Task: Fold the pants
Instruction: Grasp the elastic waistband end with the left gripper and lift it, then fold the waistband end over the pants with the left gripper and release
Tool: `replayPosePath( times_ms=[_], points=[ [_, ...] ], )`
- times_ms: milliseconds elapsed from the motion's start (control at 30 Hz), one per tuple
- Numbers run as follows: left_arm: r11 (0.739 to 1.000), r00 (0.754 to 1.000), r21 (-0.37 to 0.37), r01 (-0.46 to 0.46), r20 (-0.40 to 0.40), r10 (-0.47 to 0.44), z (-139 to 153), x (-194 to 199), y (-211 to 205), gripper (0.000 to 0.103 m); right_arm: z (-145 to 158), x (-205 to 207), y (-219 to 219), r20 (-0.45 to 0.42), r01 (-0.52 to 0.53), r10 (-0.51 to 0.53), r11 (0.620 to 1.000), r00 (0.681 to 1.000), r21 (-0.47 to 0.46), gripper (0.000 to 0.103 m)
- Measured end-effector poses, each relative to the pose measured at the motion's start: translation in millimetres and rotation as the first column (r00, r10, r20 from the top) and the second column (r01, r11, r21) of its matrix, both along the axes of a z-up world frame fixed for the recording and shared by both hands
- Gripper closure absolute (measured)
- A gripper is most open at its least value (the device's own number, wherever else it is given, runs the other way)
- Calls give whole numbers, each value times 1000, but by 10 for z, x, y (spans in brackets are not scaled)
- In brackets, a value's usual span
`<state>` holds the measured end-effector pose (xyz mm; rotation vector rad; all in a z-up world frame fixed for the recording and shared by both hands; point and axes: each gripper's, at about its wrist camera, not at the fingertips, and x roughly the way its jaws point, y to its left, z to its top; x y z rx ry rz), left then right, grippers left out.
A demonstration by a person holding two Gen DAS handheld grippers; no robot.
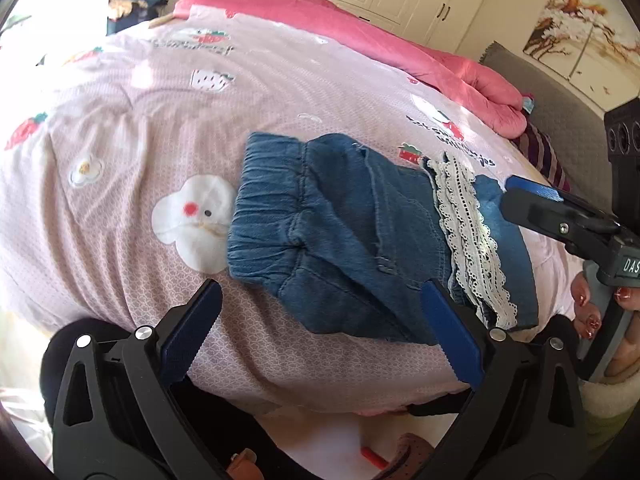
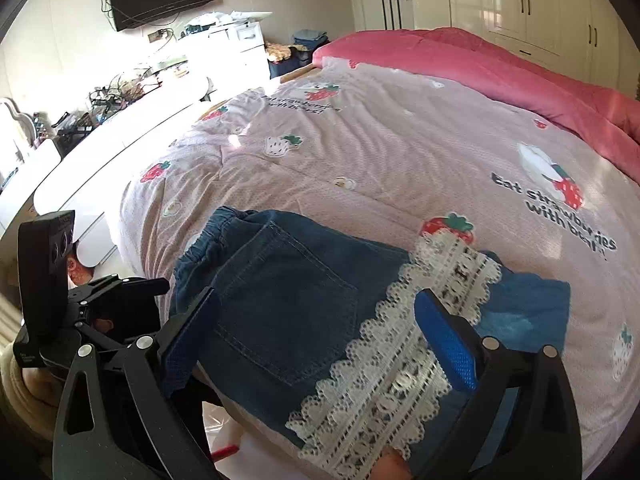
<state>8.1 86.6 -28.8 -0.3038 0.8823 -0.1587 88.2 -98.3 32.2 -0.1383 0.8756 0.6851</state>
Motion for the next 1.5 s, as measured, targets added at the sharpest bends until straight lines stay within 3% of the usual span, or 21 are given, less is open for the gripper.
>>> replayPosePath(
  times_ms=[233,400,600,667,733,767,833,967,1133,1300,1333,1400,1467,1500],
  points=[
    [997,1000,-73,-21,-20,20,-121,59,117,10,-48,349,558,-46,-140,139,990,989,-30,6],
    [995,999,-100,-20,-36,17,-194,92,144,10,-207,604,974,-134,-230,222,972,966,-44,6],
    [992,999,-129,-19,-35,15,-240,104,184,10,-438,817,1364,-240,-327,306,943,921,-53,6],
    [990,999,-139,-20,-38,15,-261,127,189,10,-521,849,1468,-287,-383,356,922,890,-45,8],
    [990,999,-143,-22,-40,16,-280,141,195,10,-624,849,1542,-326,-420,381,906,866,-57,31],
    [989,999,-147,-23,-42,17,-289,158,200,10,-679,853,1556,-348,-426,381,902,857,-61,54],
    [988,999,-153,-24,-40,18,-301,167,214,10,-743,853,1540,-360,-423,377,904,854,-57,60],
    [985,1000,-169,-23,-25,20,-301,211,223,10,-548,910,1288,-357,-381,387,920,850,89,69],
    [973,1000,-229,10,15,-7,-221,324,259,10,-214,849,901,-306,-368,423,903,853,221,70],
    [943,995,-320,92,68,-74,-79,455,154,10,62,771,548,-238,-362,427,892,873,272,70],
    [934,993,-338,111,76,-91,-46,482,112,11,89,773,492,-230,-358,422,892,877,275,70],
    [922,986,-352,162,96,-137,42,548,-19,25,153,763,322,-212,-343,405,897,889,278,70],
    [924,978,-324,202,117,-173,154,595,-190,39,198,765,126,-201,-318,379,905,903,281,70],
    [930,975,-301,212,124,-182,201,621,-271,41,218,767,37,-194,-303,363,910,911,282,70]
  ],
)
